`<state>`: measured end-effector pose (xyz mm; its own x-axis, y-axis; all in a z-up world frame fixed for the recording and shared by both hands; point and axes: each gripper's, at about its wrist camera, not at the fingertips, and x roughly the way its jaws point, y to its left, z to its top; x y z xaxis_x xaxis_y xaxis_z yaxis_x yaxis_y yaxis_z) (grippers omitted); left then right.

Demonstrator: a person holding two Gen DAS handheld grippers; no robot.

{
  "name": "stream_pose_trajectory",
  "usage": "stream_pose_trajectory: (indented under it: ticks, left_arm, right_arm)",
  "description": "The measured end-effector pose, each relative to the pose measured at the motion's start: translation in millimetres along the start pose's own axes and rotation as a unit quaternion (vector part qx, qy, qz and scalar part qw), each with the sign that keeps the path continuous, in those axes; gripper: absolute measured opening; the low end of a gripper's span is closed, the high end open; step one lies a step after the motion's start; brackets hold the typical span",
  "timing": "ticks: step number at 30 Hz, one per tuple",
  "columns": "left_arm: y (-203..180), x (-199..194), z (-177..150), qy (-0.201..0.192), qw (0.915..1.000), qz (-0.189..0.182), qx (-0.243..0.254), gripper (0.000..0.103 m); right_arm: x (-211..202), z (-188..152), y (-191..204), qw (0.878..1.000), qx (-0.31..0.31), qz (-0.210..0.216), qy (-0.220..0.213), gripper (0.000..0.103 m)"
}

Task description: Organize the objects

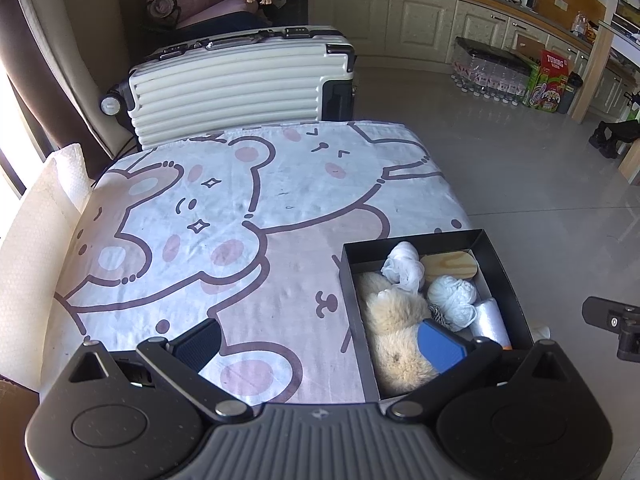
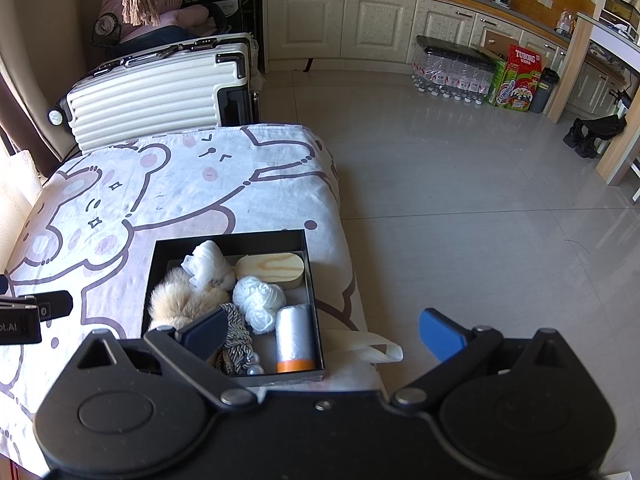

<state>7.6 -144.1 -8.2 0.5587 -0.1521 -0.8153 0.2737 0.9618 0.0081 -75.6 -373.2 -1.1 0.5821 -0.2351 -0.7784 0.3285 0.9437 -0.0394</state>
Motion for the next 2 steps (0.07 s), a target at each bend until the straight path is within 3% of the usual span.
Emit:
stream_pose_trajectory:
  ticks: [2]
  left_arm:
    - [-0.3, -0.2, 0.0, 0.000, 1.0000, 0.000, 0.000, 0.103]
  right_arm:
    - [0.0, 0.0, 0.0, 1.000, 0.000, 0.000, 0.000, 0.103]
